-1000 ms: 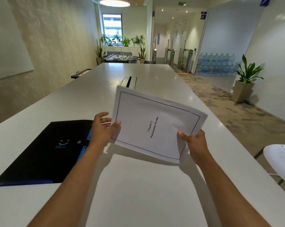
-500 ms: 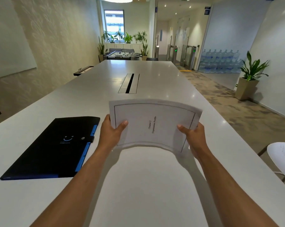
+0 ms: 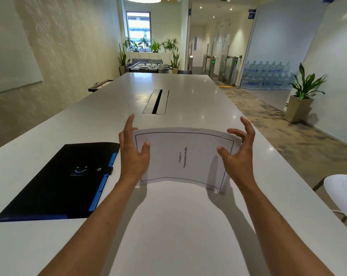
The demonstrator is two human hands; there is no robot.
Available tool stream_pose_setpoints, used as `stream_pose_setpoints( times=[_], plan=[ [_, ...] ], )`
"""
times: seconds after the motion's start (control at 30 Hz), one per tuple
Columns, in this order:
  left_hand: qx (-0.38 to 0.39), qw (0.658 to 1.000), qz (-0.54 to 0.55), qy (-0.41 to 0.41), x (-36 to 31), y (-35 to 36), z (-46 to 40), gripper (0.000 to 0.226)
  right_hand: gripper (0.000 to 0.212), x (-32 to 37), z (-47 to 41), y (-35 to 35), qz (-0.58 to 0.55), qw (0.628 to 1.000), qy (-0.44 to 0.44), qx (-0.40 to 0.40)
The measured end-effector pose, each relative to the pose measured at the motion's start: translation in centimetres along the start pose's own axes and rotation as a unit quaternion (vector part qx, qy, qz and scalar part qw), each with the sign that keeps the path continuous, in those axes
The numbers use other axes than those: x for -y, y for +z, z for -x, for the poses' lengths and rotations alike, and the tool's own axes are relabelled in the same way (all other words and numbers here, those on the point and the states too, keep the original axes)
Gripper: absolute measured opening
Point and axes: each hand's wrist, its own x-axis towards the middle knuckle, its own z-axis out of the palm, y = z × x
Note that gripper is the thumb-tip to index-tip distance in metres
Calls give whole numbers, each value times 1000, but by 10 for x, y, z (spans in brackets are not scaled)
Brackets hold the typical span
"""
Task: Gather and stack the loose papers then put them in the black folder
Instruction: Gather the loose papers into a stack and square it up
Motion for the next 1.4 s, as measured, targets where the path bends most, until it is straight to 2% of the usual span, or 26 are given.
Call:
stream_pose_setpoints(
  times=[0.13,0.23,0.53,0.8,0.9,1.03,1.23,1.4],
  plan=[
    [20,998,-62,23,-2,3,0,50,55,8,-3,6,80,995,-50,-17],
    [12,997,-68,24,-4,3,-1,42,39,7,-5,8,107,993,-48,-19],
    [4,997,-60,39,-6,0,0,38,39,3,-4,4,155,985,-69,-21],
    [11,997,31,-68,1,6,11,60,58,-11,12,3,6,998,41,-54],
    [8,996,45,-77,3,8,17,57,59,-13,15,3,-12,996,57,-61],
    [2,995,31,-96,8,6,14,38,52,-12,10,0,-26,997,48,-61],
    [9,993,38,-108,14,5,16,30,24,-23,9,-2,-24,996,86,-1],
    [-17,993,52,-106,9,4,12,25,22,-14,4,0,-24,998,63,-4]
  ],
)
